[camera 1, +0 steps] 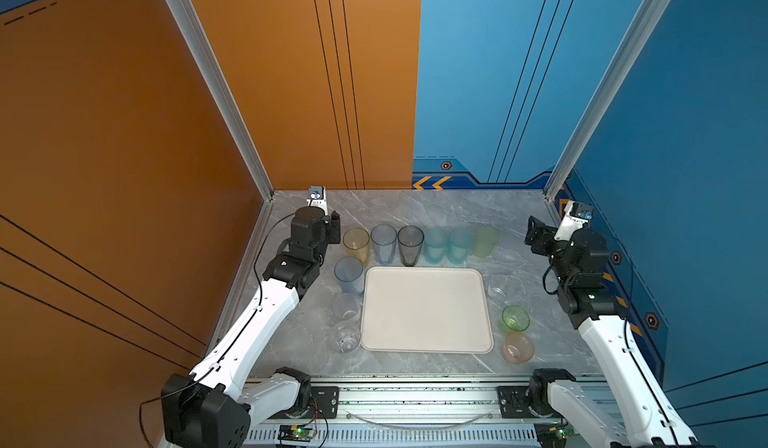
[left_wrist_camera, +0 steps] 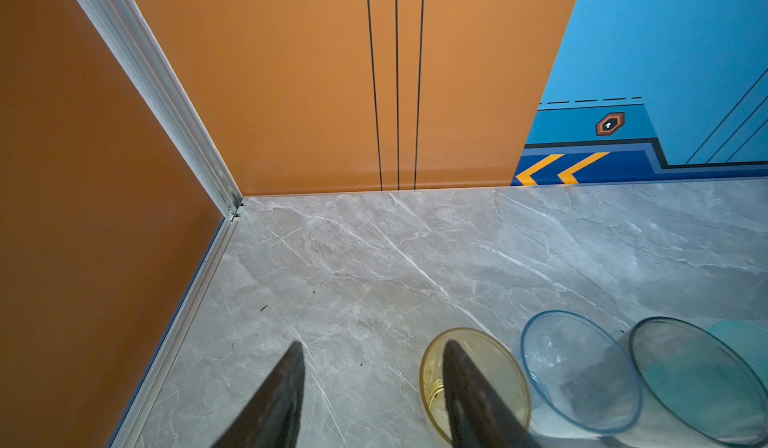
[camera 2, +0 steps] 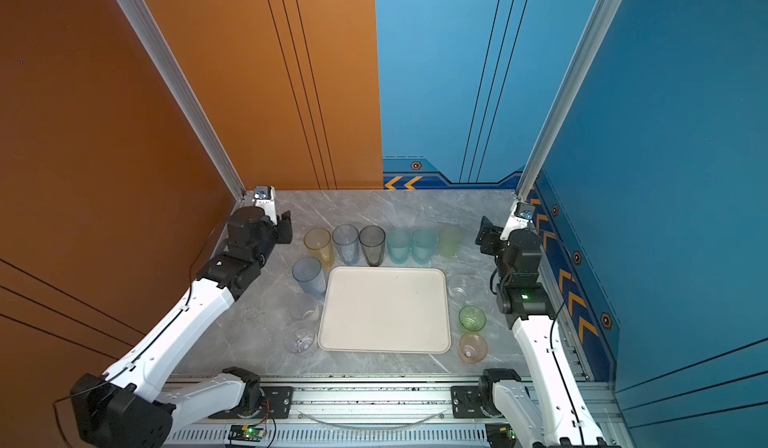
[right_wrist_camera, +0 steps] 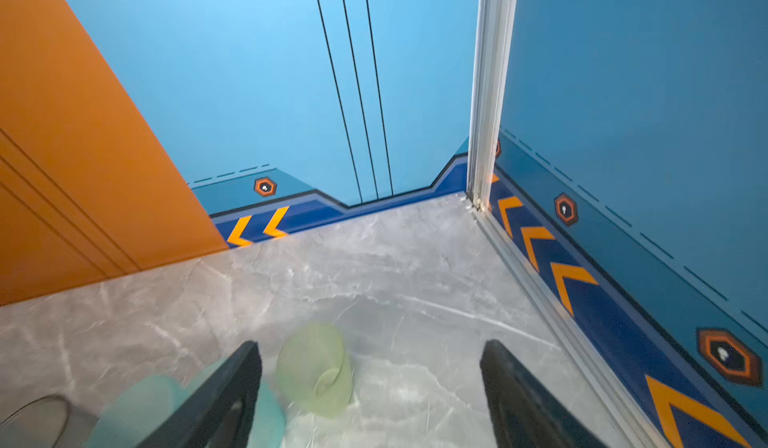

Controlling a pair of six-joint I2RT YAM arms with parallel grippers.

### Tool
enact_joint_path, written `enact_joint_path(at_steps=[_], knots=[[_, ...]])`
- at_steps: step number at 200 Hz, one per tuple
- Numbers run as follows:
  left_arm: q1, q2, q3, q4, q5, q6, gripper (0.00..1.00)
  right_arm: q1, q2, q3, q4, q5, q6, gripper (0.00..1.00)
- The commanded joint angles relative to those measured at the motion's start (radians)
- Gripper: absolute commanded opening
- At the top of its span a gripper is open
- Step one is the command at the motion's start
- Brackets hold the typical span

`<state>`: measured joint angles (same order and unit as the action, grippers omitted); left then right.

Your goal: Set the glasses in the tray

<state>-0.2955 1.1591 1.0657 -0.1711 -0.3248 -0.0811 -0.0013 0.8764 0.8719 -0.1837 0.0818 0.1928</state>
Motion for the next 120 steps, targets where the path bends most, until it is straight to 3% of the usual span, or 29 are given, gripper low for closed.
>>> enact_joint_path(at_steps=[1, 38, 120], knots=[[0.006, 0.036, 0.077, -0.138, 0.089, -0.044, 0.51, -0.005, 0.000, 0.075, -0.503, -0.051, 0.052, 0.74], [0.006, 0.071, 0.117, -0.156, 0.180, -0.081, 0.50, -0.005, 0.016, 0.129, -0.824, -0.099, 0.156, 0.62], [0.007, 0.096, 0.149, -0.184, 0.253, -0.066, 0.49, 0.042, -0.095, 0.022, -1.019, -0.072, 0.378, 0.42]])
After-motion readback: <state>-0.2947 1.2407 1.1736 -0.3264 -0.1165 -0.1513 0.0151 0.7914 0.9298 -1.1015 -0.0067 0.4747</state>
